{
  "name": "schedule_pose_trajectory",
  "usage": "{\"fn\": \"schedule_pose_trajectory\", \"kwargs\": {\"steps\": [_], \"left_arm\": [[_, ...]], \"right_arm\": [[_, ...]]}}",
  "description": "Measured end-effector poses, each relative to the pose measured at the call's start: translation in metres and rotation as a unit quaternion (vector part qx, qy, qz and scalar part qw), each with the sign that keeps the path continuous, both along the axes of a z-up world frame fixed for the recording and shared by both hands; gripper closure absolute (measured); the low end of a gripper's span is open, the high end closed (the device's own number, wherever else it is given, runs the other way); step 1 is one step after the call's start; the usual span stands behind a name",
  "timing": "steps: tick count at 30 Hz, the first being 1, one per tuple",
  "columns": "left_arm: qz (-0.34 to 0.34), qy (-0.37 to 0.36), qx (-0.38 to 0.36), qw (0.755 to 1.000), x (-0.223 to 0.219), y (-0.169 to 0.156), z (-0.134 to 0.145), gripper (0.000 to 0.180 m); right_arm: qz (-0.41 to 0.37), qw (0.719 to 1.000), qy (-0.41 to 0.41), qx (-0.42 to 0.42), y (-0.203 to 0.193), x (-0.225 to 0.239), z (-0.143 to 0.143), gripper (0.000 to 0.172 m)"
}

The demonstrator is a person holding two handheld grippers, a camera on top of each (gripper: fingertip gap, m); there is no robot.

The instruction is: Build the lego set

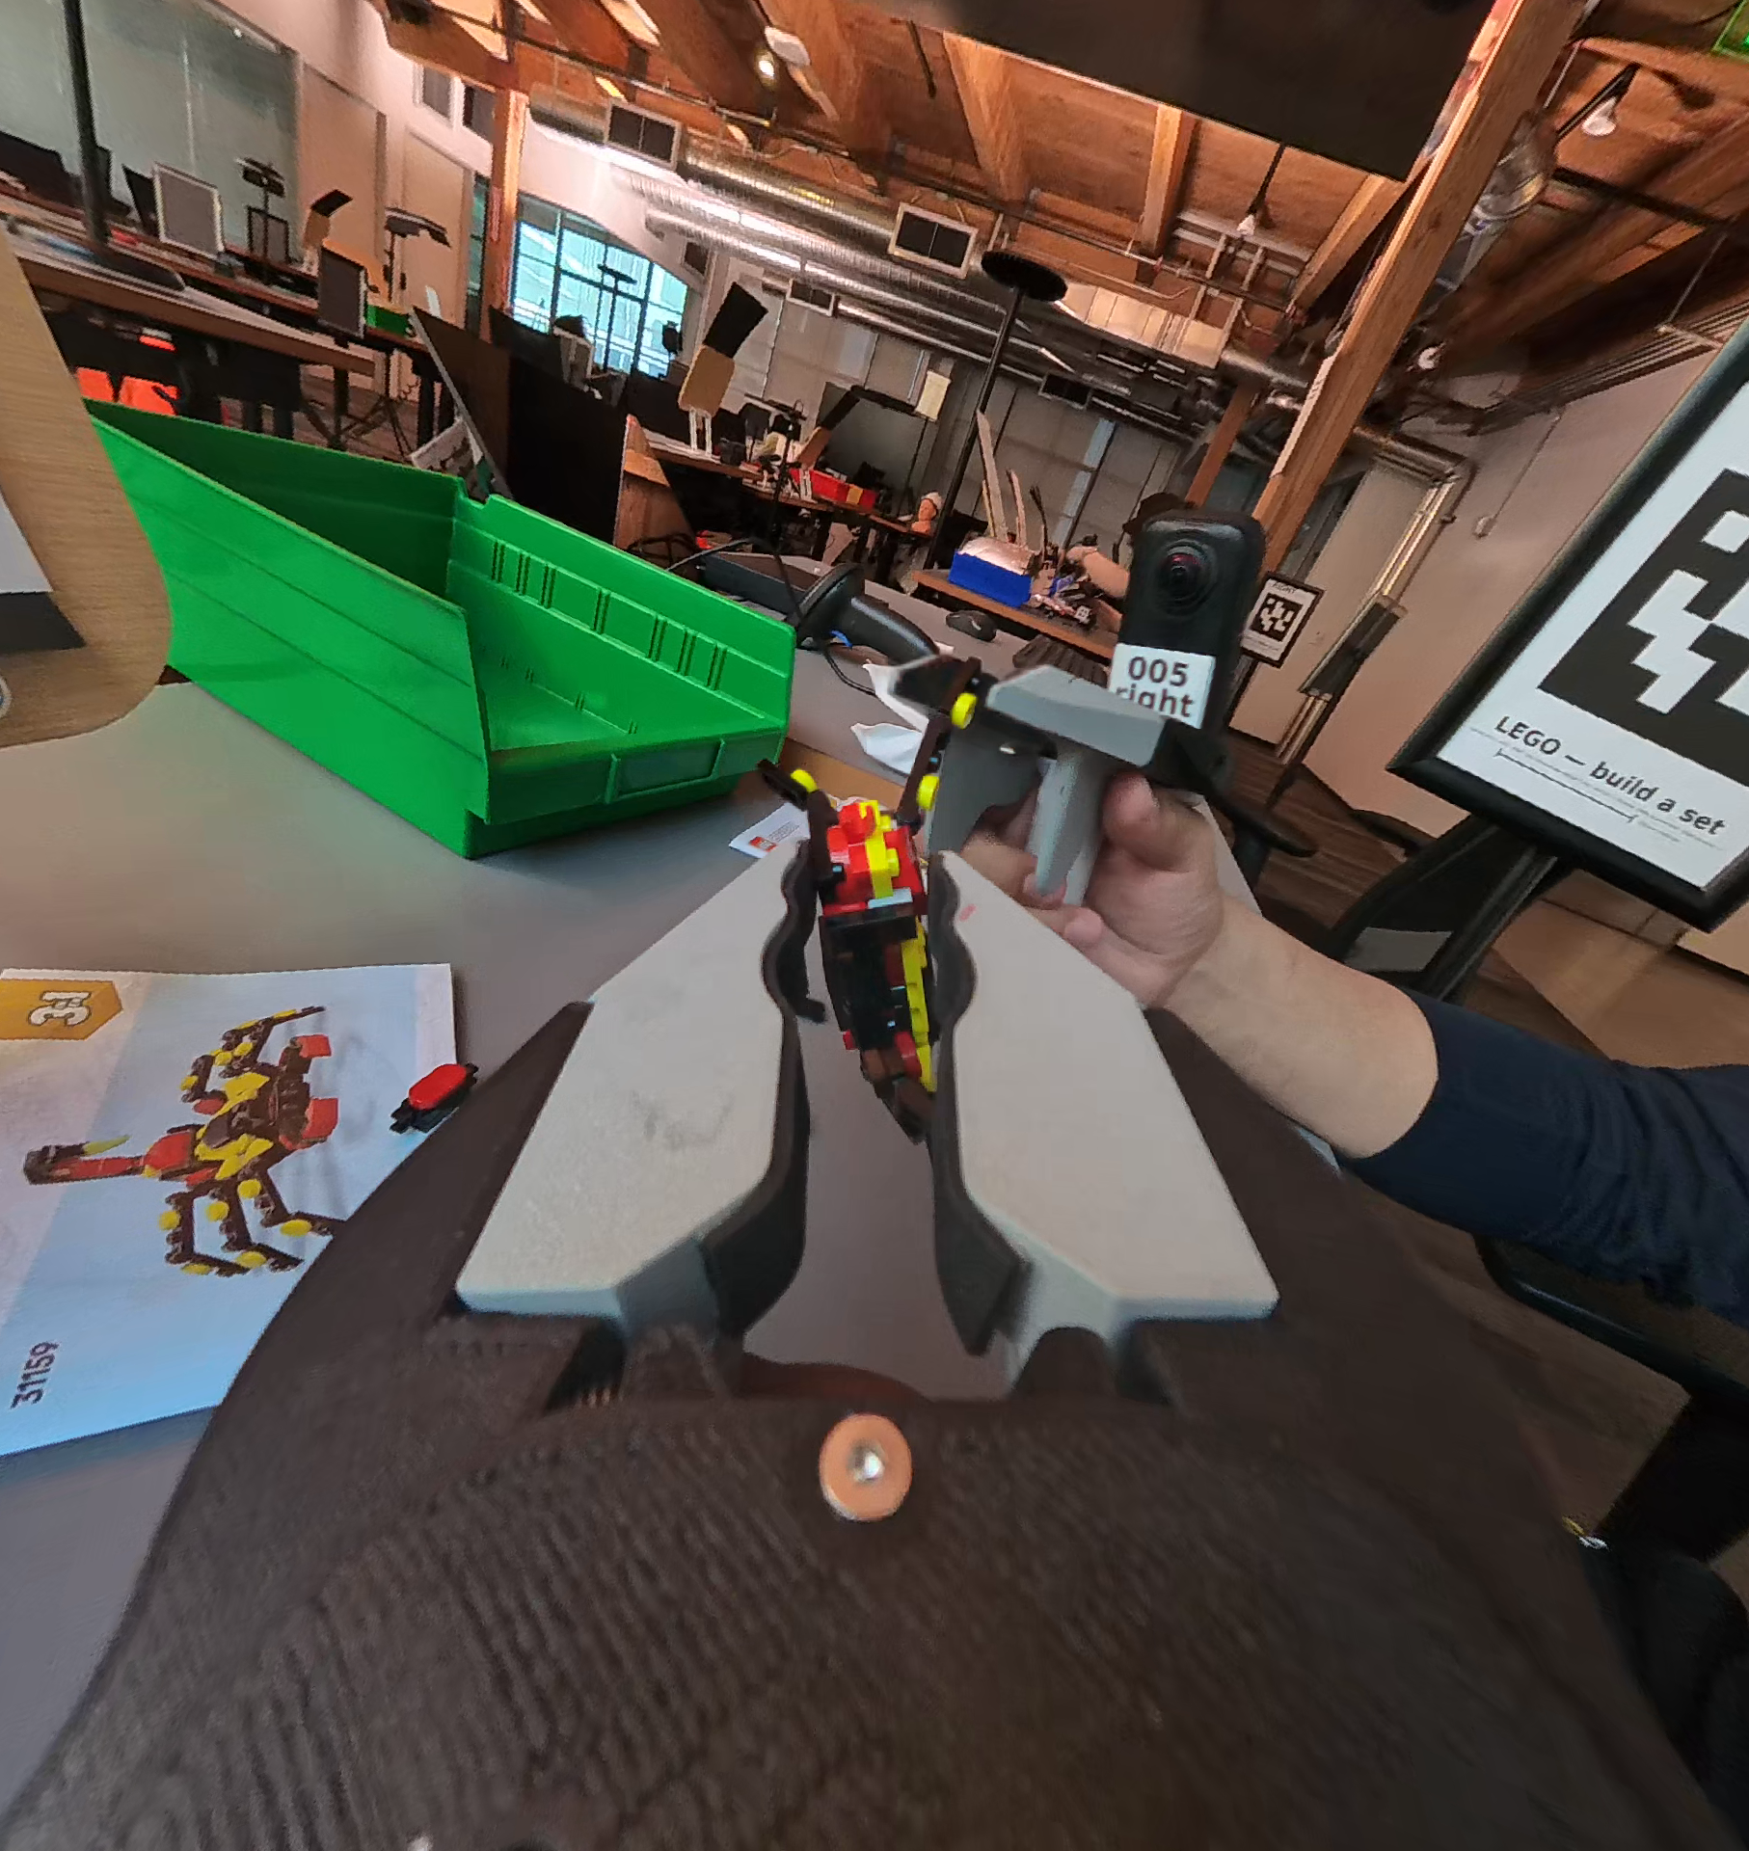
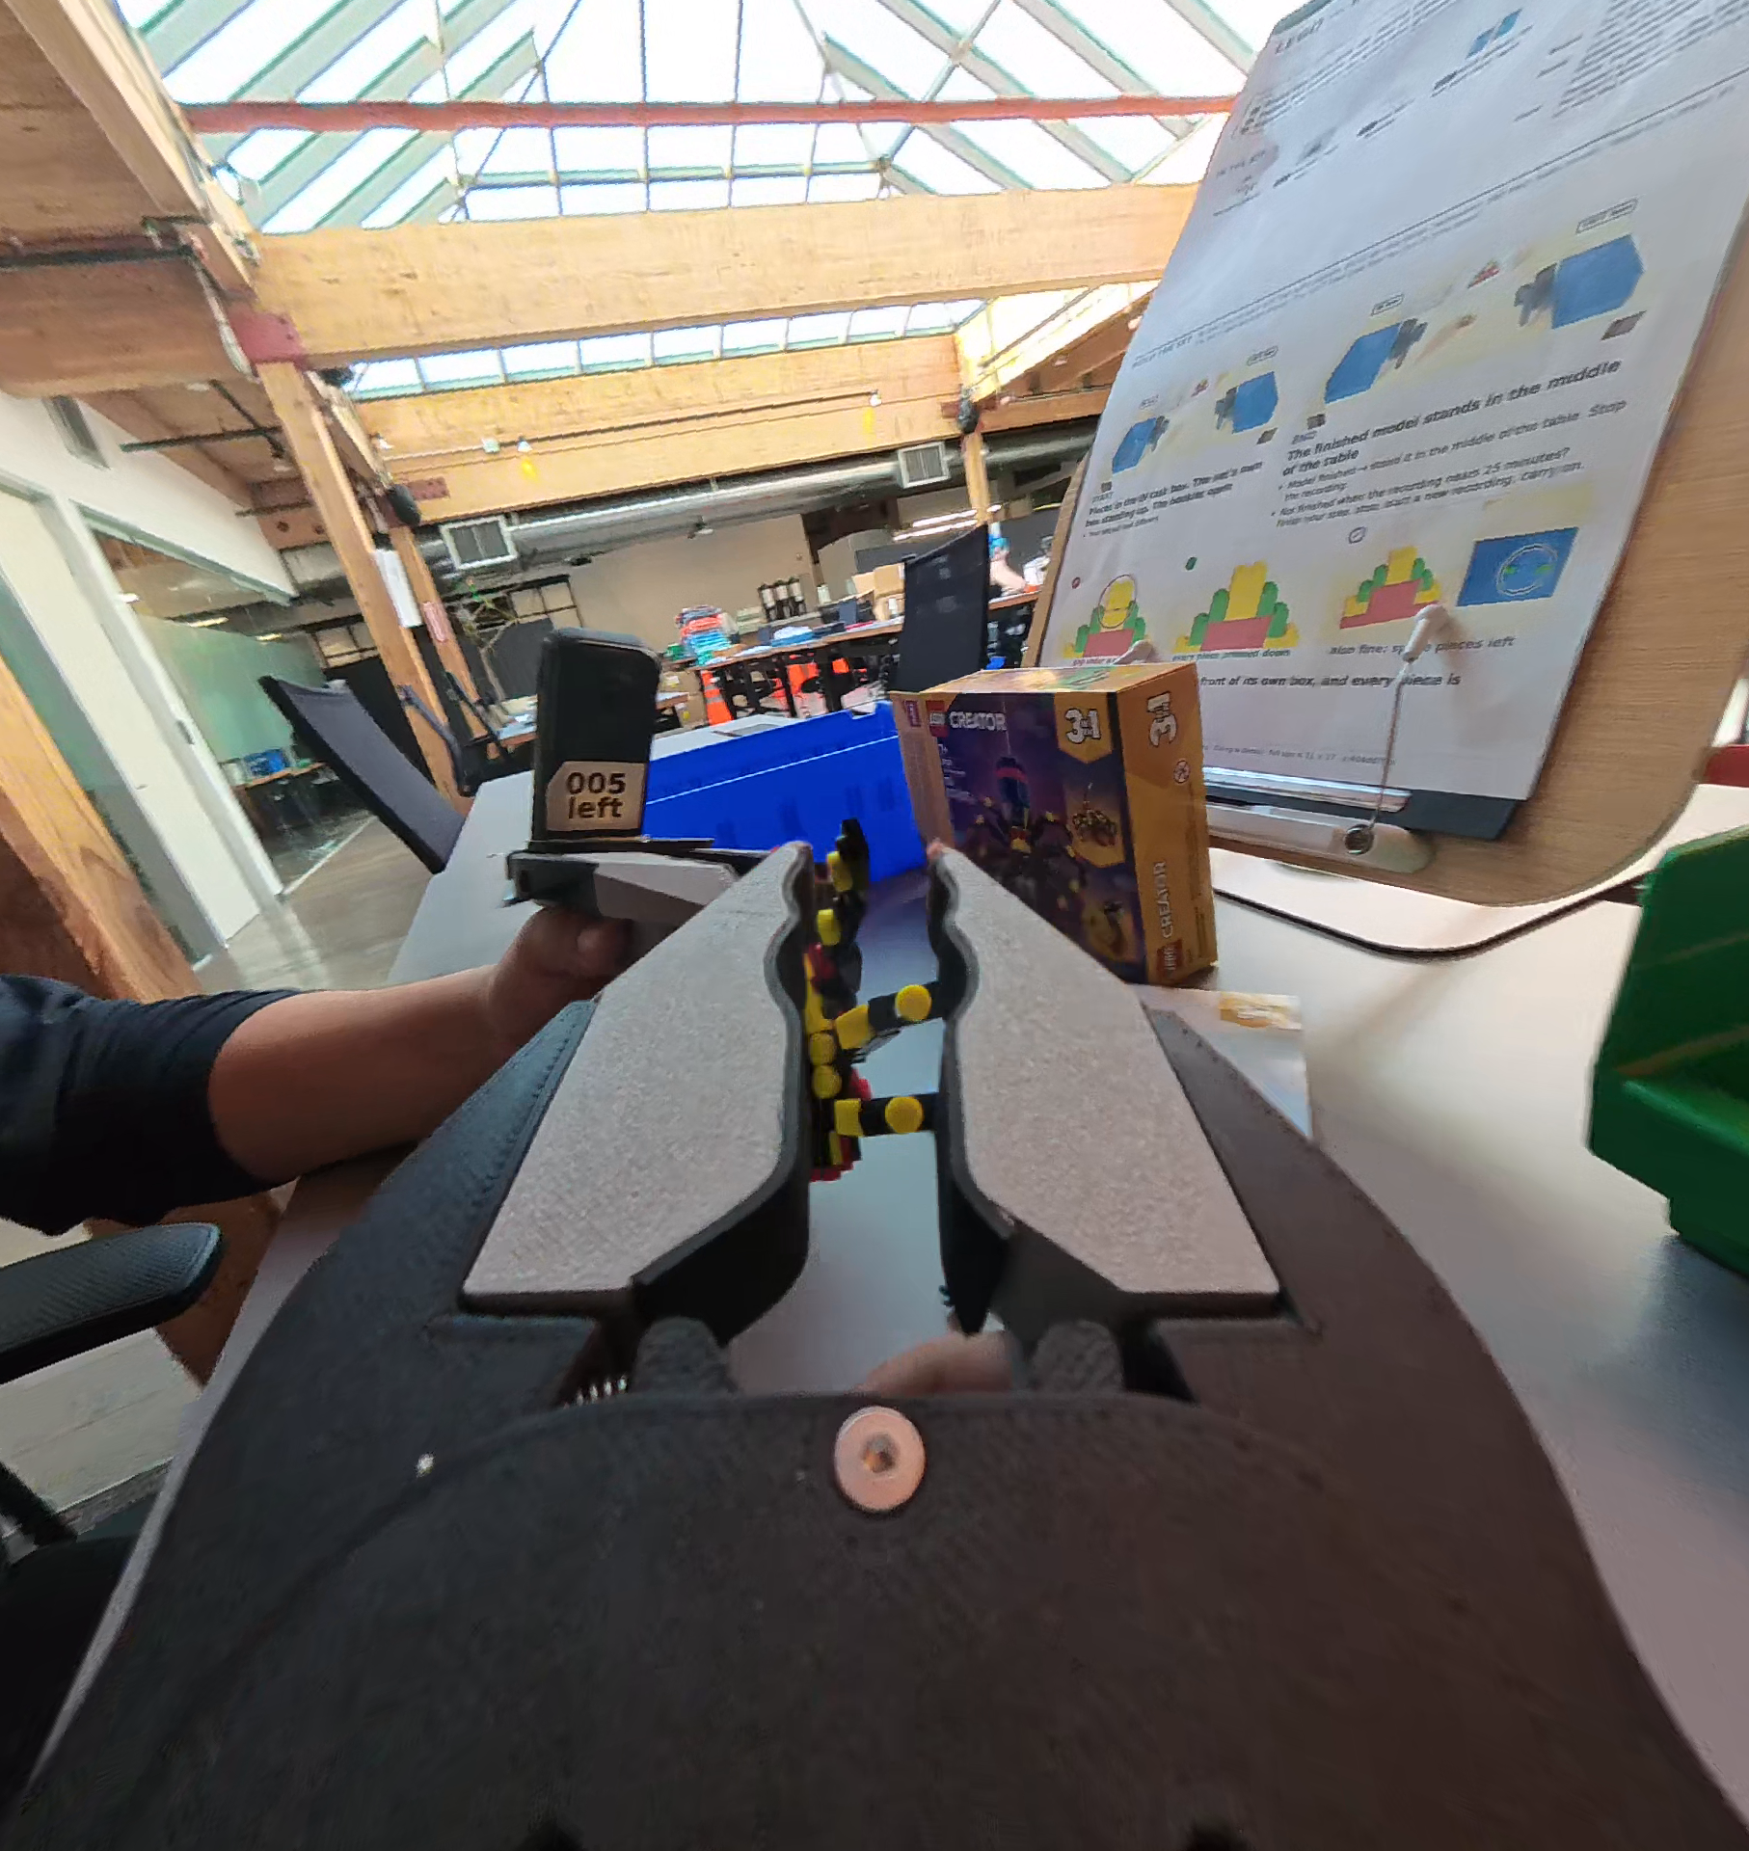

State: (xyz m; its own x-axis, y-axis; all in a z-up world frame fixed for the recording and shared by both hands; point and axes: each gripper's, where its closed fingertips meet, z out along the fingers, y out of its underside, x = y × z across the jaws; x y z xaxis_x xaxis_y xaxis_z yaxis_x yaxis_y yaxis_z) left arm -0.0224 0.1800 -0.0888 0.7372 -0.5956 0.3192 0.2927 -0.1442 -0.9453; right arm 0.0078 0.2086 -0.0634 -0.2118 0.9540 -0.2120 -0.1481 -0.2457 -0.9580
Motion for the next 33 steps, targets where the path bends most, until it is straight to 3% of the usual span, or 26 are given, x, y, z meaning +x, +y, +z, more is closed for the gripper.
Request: {"fn": "schedule_pose_trajectory", "kwargs": {"steps": [4, 7, 12, 17, 21, 26, 29, 33], "left_arm": [[-0.02, -0.007, 0.019, 1.0, 0.008, -0.005, 0.006, 0.161], [-0.024, 0.015, 0.031, 0.999, 0.013, -0.007, 0.006, 0.162], [-0.013, 0.026, 0.024, 0.999, 0.011, -0.004, 0.001, 0.162], [0.014, 0.052, -0.029, 0.998, 0.005, 0.006, -0.02, 0.162], [0.023, 0.058, -0.032, 0.998, 0.004, 0.008, -0.021, 0.162], [-0.012, 0.02, -0.024, 0.999, 0.009, 0.002, -0.012, 0.162], [0.001, 0.068, -0.019, 0.997, 0.012, 0.004, -0.019, 0.156], [-0.002, 0.119, 0.023, 0.993, 0.019, -0.002, -0.017, 0.161]], "right_arm": [[0.051, 0.998, -0.032, 0.029, -0.026, -0.008, -0.013, 0.153], [0.027, 0.994, -0.058, 0.086, -0.029, -0.016, -0.027, 0.164], [0.0, 0.988, -0.074, 0.133, -0.025, -0.018, -0.03, 0.164], [-0.117, 0.936, -0.109, 0.313, -0.015, -0.024, -0.042, 0.164], [-0.168, 0.898, -0.107, 0.391, -0.013, -0.024, -0.039, 0.163], [-0.129, 0.942, -0.069, 0.301, -0.017, -0.017, -0.024, 0.165], [-0.113, 0.95, -0.069, 0.283, -0.019, -0.017, -0.024, 0.164], [-0.074, 0.96, -0.062, 0.264, -0.03, -0.016, -0.023, 0.164]]}}
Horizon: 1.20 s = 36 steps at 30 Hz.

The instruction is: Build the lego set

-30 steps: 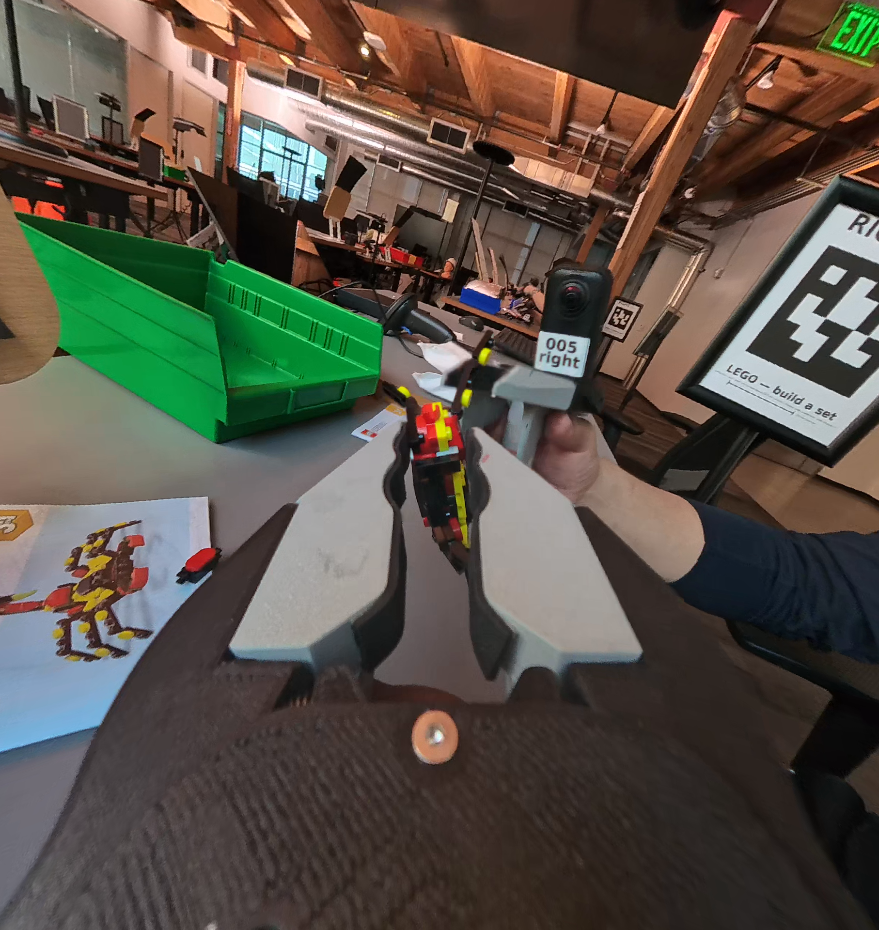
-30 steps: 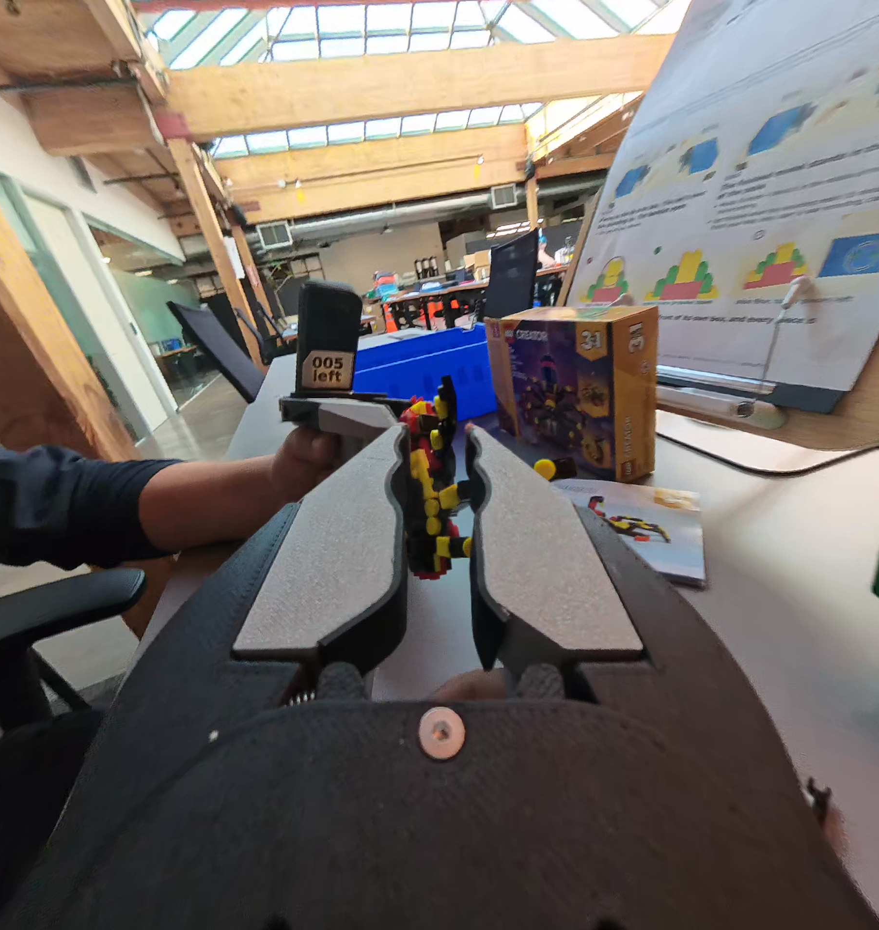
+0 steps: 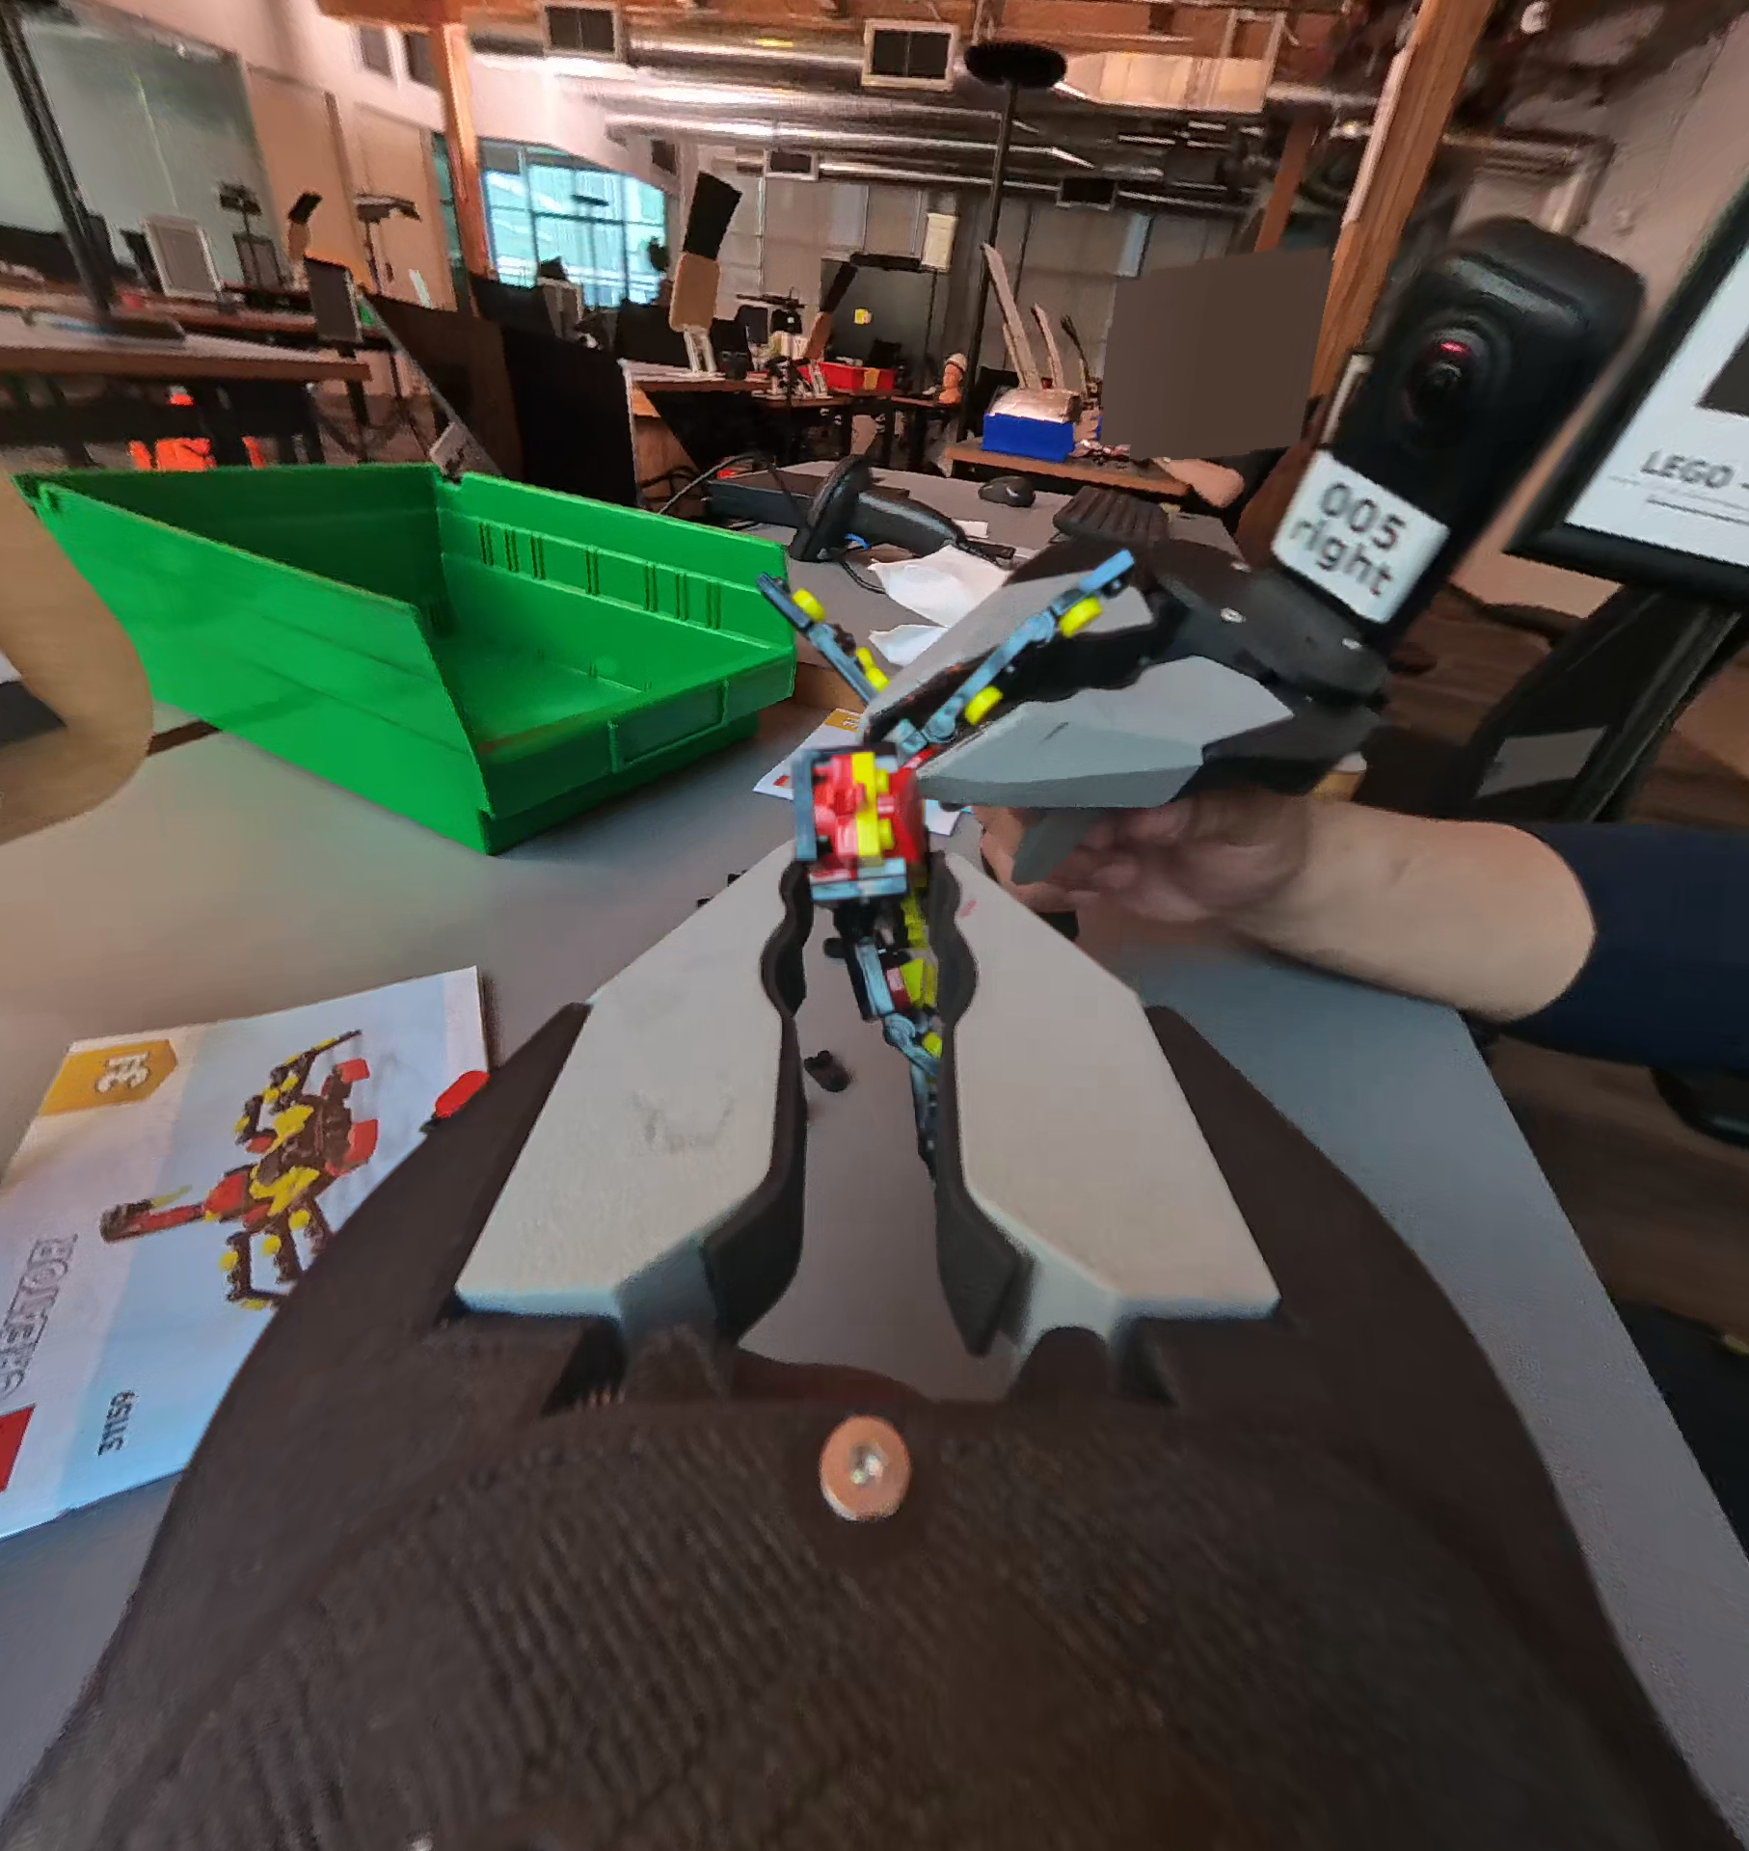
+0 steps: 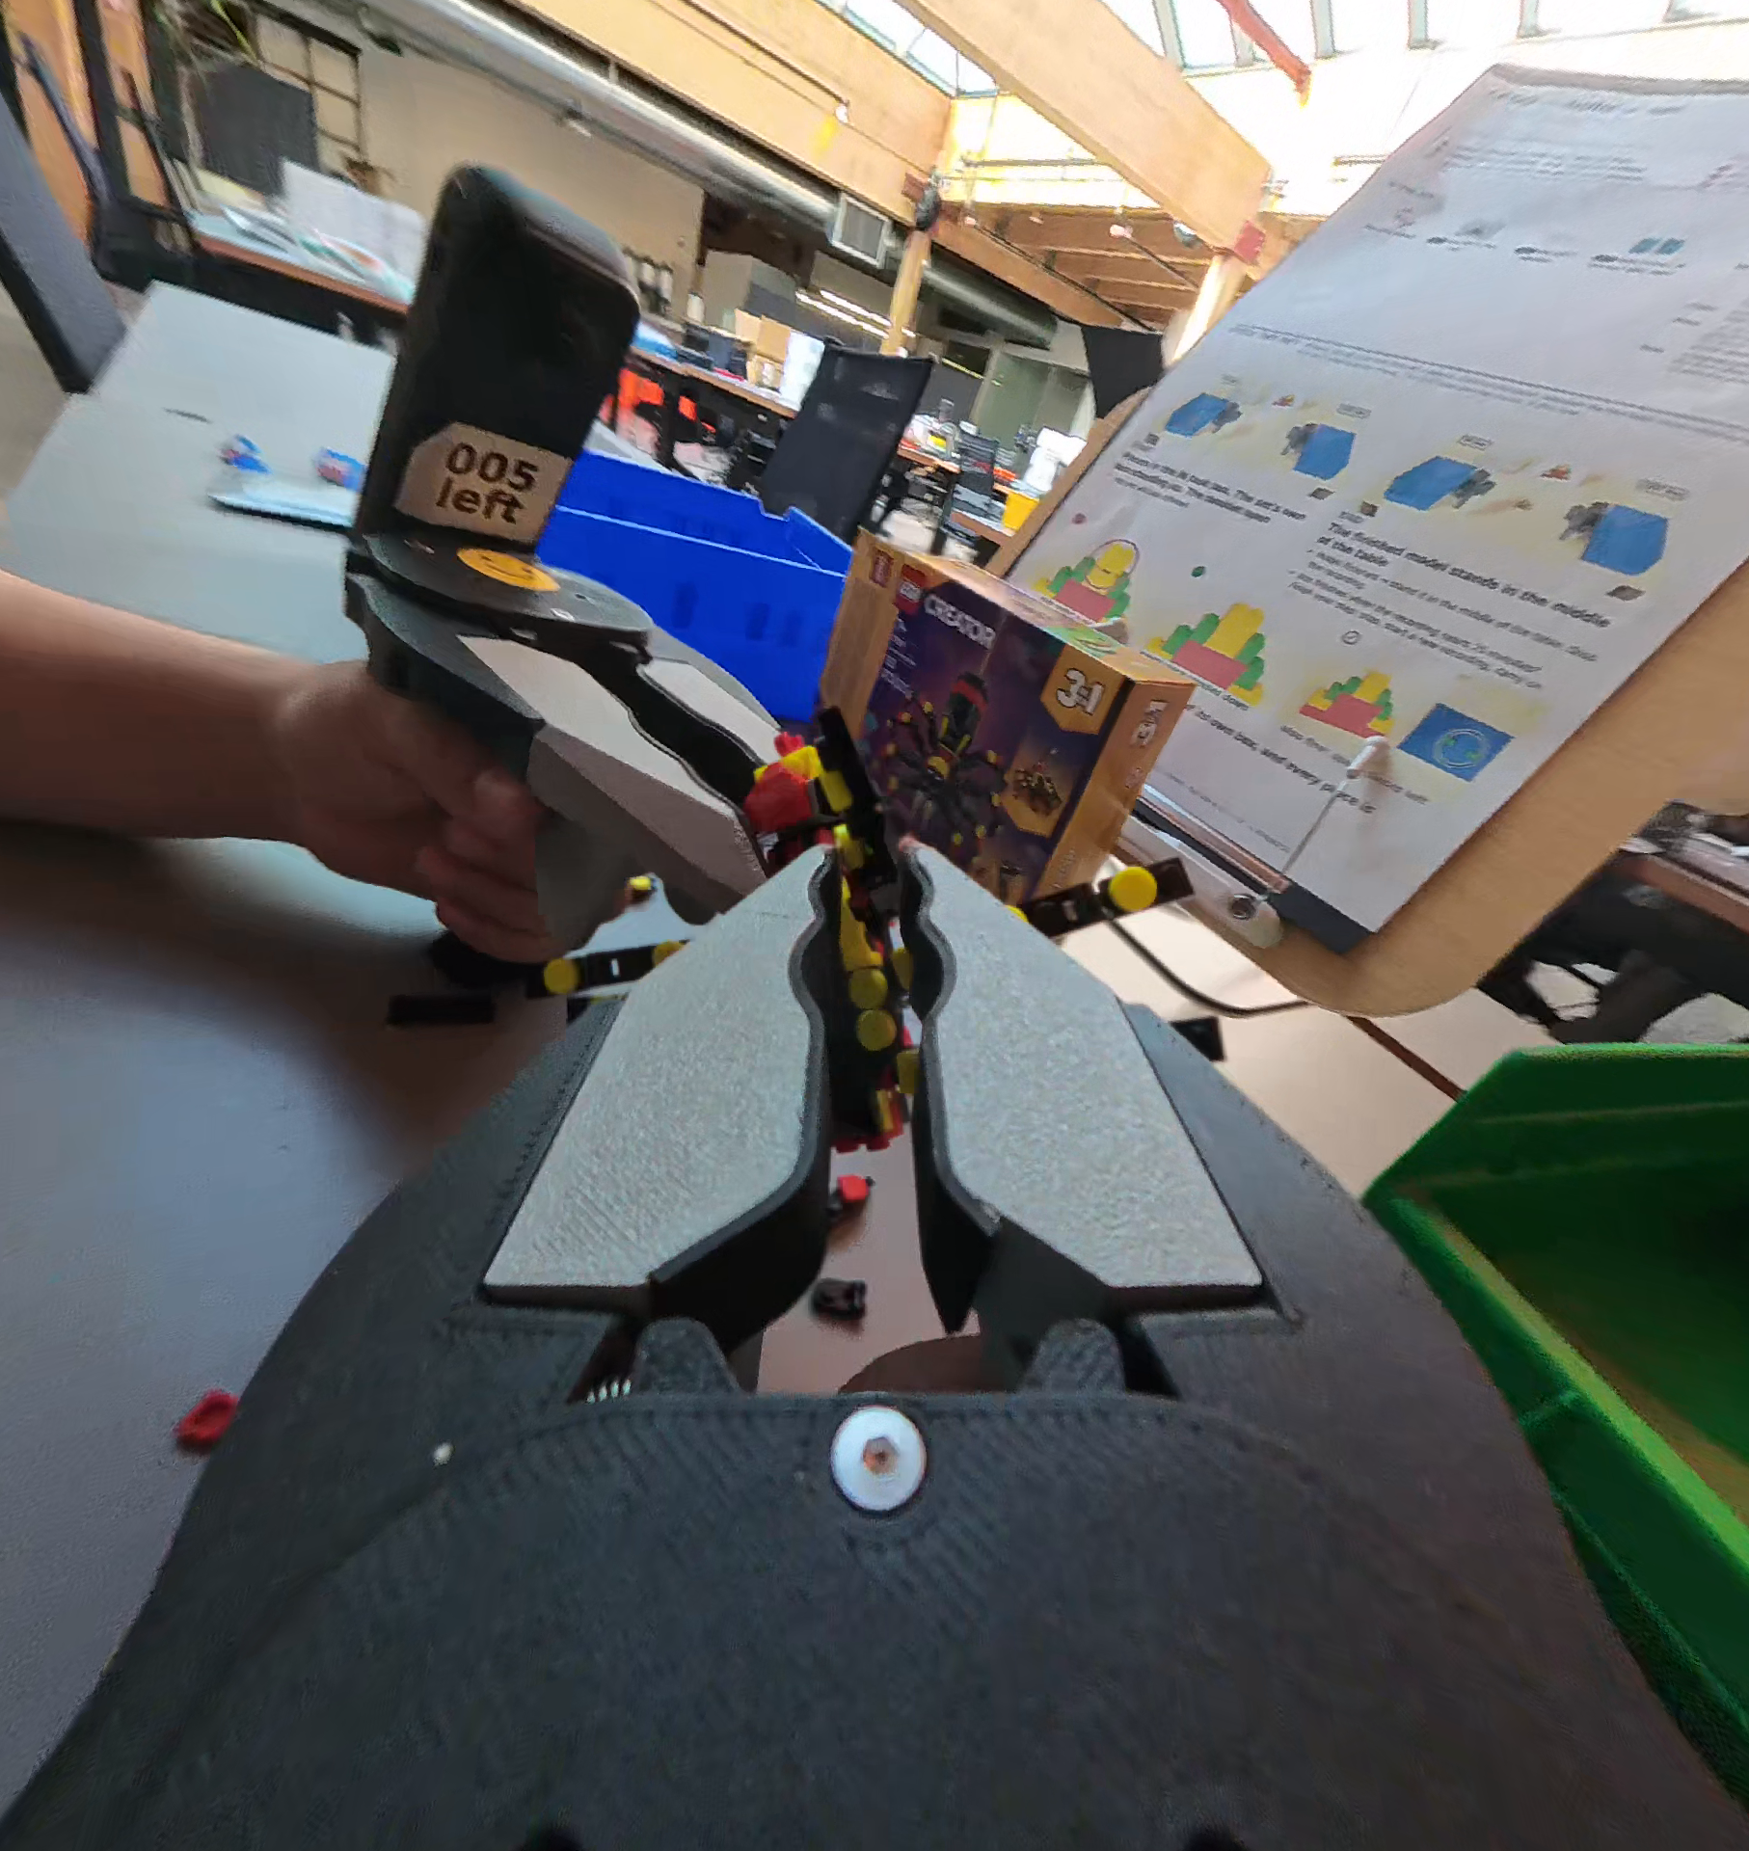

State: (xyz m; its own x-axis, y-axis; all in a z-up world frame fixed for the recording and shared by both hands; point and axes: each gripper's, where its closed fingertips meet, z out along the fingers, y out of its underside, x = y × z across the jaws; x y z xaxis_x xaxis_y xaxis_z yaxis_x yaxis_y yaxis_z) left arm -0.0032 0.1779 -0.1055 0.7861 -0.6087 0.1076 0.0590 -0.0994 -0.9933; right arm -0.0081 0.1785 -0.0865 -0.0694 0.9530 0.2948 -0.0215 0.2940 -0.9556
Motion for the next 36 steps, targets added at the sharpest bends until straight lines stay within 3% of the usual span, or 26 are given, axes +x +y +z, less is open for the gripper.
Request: {"fn": "schedule_pose_trajectory", "kwargs": {"steps": [5, 7, 10, 14, 20, 24, 32, 36], "left_arm": [[-0.033, -0.014, 0.004, 0.999, 0.01, -0.007, 0.005, 0.151], [-0.041, 0.01, 0.005, 0.999, 0.017, -0.008, -0.001, 0.156], [-0.015, 0.065, 0.011, 0.998, 0.013, -0.005, -0.006, 0.157], [-0.002, 0.082, 0.009, 0.997, 0.009, -0.004, -0.007, 0.158], [0.016, 0.082, -0.002, 0.996, 0.005, 0.0, -0.009, 0.16], [0.021, 0.079, -0.054, 0.995, -0.001, 0.005, -0.025, 0.162], [0.016, 0.028, -0.078, 0.996, 0.0, 0.005, -0.023, 0.163], [0.007, 0.052, -0.05, 0.997, 0.003, 0.003, -0.019, 0.162]], "right_arm": [[0.068, 0.996, -0.004, -0.056, -0.013, 0.004, 0.002, 0.164], [0.081, 0.995, -0.024, -0.052, -0.02, 0.0, -0.006, 0.164], [0.069, 0.997, -0.025, -0.034, -0.018, -0.001, -0.009, 0.164], [0.046, 0.998, 0.014, 0.034, -0.02, 0.001, -0.002, 0.166], [0.057, 0.996, -0.004, 0.066, -0.027, 0.002, -0.009, 0.162], [0.025, 0.991, -0.035, 0.125, -0.02, -0.002, -0.024, 0.165], [-0.03, 0.974, -0.024, 0.223, -0.017, -0.003, -0.021, 0.169], [-0.009, 0.982, -0.011, 0.188, -0.02, -0.001, -0.017, 0.168]]}}
